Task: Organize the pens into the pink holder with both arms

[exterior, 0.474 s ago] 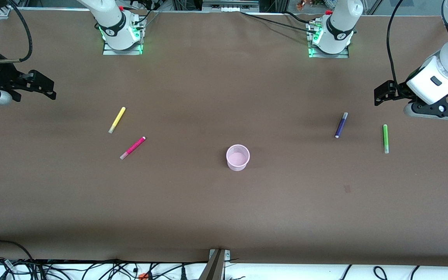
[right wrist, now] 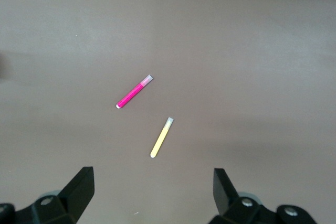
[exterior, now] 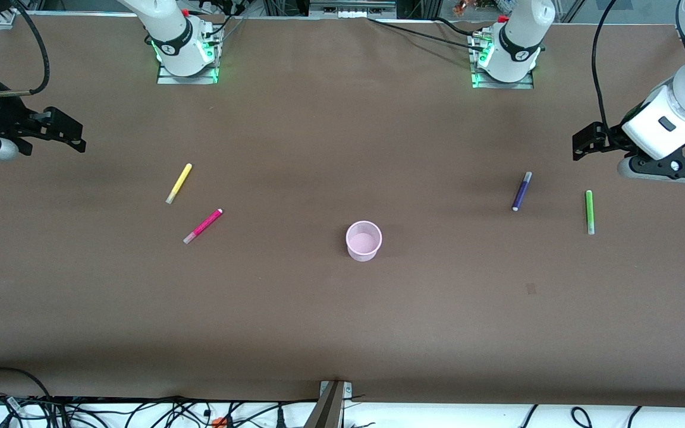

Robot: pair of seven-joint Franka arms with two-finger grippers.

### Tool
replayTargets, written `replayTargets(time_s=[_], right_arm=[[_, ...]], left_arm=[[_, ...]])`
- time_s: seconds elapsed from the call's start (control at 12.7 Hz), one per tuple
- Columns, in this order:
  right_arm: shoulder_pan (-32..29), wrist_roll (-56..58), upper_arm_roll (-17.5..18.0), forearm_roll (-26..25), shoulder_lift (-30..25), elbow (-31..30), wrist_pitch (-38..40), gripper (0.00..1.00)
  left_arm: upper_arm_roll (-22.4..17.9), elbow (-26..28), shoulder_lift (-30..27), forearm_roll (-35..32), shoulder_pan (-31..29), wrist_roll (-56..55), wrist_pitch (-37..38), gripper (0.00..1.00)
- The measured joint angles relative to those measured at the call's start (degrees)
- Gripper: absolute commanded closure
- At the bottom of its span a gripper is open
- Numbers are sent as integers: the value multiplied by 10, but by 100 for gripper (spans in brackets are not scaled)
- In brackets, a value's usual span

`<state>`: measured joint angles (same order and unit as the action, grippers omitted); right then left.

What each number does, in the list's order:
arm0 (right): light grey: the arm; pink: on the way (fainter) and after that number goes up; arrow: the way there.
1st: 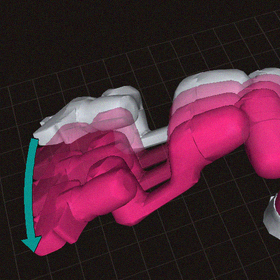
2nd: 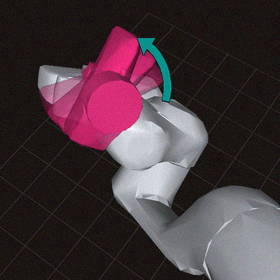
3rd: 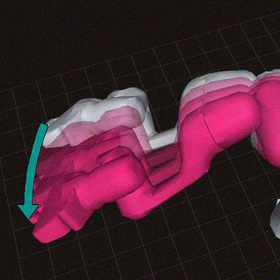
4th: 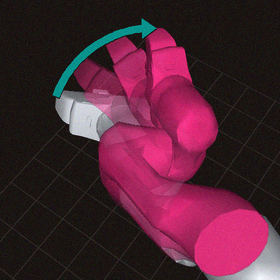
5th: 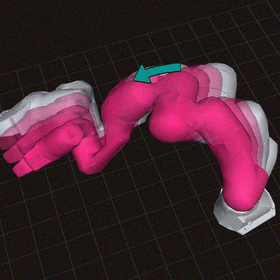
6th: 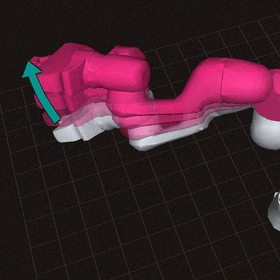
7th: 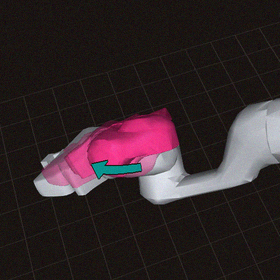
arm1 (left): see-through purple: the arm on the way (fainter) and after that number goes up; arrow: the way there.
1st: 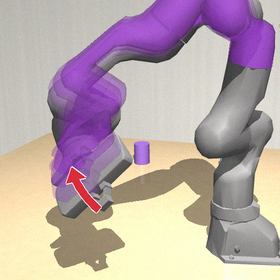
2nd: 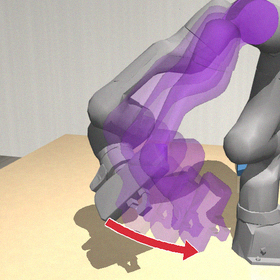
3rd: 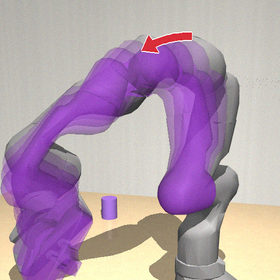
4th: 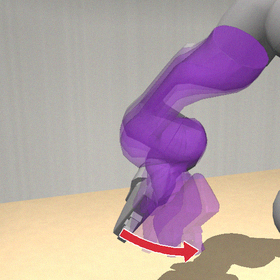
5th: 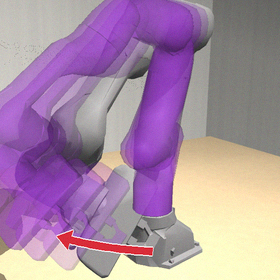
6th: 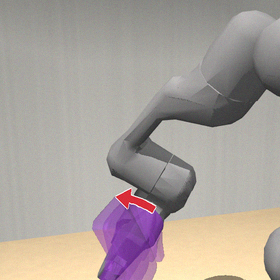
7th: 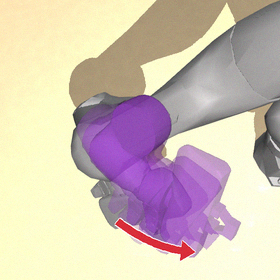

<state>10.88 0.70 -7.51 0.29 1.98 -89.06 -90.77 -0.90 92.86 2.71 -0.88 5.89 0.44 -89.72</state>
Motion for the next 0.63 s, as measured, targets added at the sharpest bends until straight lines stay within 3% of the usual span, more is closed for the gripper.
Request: replayTargets(time_s=[0.39,0.63], right_arm=[[0,0,0,0,0,0,0,0],[0,0,0,0,0,0,0,0]], left_arm=[[0,3,33,1,7,9,143,0],[0,17,83,-45,7,57,162,0]])
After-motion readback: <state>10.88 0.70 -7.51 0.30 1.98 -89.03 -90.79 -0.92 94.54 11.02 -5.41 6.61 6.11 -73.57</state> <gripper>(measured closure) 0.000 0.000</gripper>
